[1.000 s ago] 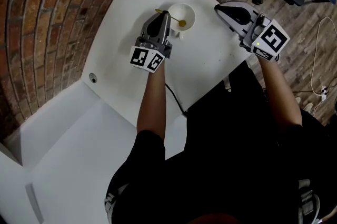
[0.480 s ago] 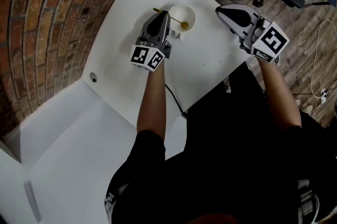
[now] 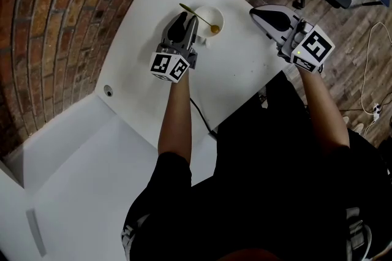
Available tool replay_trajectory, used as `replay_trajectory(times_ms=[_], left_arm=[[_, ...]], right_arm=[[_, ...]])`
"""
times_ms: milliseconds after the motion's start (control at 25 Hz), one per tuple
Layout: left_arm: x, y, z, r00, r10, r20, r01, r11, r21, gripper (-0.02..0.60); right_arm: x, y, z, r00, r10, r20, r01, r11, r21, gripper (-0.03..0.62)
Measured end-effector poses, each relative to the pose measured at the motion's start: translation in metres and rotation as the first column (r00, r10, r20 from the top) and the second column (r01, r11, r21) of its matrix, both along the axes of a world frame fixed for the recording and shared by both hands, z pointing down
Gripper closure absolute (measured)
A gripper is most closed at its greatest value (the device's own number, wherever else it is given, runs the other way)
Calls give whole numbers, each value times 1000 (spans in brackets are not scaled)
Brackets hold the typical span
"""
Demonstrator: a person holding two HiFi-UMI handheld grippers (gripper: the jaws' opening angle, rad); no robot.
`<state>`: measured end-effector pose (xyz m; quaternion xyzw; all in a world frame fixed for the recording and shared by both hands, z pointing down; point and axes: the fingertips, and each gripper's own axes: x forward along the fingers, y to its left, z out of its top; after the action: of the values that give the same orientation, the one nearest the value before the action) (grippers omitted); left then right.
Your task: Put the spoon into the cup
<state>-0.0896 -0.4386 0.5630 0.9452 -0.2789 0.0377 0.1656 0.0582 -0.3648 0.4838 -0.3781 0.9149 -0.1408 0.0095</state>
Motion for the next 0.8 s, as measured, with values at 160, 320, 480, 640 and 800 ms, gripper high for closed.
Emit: replay_trajectory(times_ms=[160, 320, 480, 640, 800], left_arm=[[-5, 3, -6, 1000, -12, -1, 12, 1000, 7, 457], [-14, 10, -14, 999, -38, -7, 38, 999, 16, 453], [-23, 22, -25, 996, -84, -21, 84, 996, 19, 453], [-27, 29, -50, 990, -131, -44, 133, 990, 54, 457], [-26, 48, -89, 989, -135, -67, 141, 985, 96, 507]], right_arm=[[3, 3, -5, 1000, 6, 3, -6, 1000, 10, 588], [8, 8, -14, 1000, 7, 10, -7, 1000, 30, 588], [18, 19, -27, 1000, 4, 19, -5, 999, 50, 588], [26, 26, -46, 999, -27, 19, 25, 995, 93, 588], [35, 44, -78, 999, -43, 16, 41, 989, 140, 588]])
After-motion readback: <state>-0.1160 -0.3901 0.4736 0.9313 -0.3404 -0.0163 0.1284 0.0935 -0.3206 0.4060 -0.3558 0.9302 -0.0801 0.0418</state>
